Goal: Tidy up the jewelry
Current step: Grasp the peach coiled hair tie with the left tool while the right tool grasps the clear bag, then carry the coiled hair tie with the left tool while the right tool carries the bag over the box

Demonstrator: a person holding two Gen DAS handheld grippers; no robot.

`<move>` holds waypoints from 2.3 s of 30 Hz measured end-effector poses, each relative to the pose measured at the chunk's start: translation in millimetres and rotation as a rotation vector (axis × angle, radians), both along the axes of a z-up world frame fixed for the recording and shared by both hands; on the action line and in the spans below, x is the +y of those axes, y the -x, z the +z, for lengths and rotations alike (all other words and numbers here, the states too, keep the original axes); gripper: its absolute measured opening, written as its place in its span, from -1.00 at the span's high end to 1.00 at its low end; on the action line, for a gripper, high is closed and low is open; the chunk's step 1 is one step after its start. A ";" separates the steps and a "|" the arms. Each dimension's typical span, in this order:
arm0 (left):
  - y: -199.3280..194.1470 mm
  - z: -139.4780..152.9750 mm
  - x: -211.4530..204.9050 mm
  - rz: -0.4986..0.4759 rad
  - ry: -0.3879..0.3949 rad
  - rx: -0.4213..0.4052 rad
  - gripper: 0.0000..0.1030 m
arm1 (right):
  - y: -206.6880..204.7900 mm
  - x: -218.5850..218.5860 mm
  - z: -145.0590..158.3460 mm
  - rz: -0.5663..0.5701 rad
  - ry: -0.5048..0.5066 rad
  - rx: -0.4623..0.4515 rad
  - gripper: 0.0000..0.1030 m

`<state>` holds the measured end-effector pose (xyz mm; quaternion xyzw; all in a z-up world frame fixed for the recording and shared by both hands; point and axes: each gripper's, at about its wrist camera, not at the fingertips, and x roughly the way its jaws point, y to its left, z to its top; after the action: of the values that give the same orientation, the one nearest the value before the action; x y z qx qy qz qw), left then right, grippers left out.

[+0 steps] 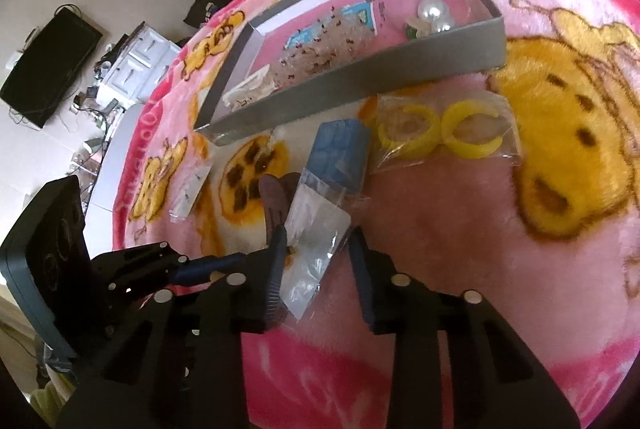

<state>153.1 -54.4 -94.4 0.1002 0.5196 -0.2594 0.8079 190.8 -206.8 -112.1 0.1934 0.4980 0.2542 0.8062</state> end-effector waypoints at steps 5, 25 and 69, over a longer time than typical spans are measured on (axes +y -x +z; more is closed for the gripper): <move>4.6 3.3 -4.6 -0.020 0.001 -0.028 0.51 | 8.6 -7.1 8.0 -0.002 0.015 -0.047 0.53; 7.0 17.6 17.6 0.064 0.071 -0.056 0.53 | 12.1 -37.2 34.8 -0.094 0.011 -0.118 0.62; -30.1 129.0 102.6 0.412 0.150 -0.344 0.53 | 17.6 4.4 140.9 -0.090 0.140 -0.479 0.62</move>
<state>183.1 48.2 34.6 -0.0251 0.3634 -0.1065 0.9252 173.2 -202.4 28.8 0.0934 0.2998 0.2215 0.9232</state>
